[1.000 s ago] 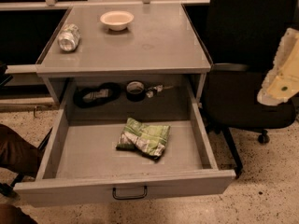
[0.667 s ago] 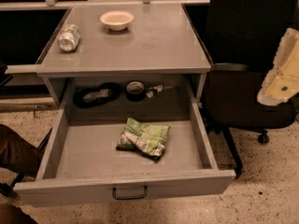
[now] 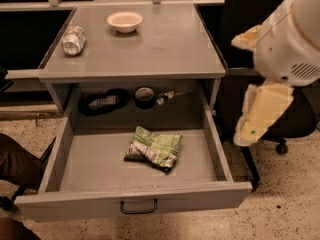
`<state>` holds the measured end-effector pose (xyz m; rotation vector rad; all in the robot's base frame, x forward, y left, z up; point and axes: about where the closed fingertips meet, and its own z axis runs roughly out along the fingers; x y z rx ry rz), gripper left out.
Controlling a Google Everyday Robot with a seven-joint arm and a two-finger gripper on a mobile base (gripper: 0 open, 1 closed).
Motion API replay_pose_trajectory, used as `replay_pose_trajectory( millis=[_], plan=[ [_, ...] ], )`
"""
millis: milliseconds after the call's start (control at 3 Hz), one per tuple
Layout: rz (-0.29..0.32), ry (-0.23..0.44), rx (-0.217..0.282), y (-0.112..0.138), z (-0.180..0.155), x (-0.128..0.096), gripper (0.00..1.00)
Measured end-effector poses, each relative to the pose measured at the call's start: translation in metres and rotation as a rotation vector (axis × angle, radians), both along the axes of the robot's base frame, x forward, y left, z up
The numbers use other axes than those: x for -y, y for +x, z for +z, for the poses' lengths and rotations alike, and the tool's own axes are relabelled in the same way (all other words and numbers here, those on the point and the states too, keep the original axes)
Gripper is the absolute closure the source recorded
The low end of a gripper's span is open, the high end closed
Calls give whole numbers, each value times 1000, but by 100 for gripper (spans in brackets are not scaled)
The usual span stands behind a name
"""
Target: Pick green jalapeno chip bag from top drawer and place on counter
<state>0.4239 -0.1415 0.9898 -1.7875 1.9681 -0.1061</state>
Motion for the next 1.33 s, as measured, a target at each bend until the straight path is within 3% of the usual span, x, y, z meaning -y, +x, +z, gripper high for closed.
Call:
replay_pose_trajectory(
  millis=[333, 1000, 1333],
  plan=[
    [64, 47, -83, 17, -59, -31, 0],
    [89, 58, -77, 28, -75, -35, 0],
    [154, 83, -63, 48, -123, -54, 0]
  ],
)
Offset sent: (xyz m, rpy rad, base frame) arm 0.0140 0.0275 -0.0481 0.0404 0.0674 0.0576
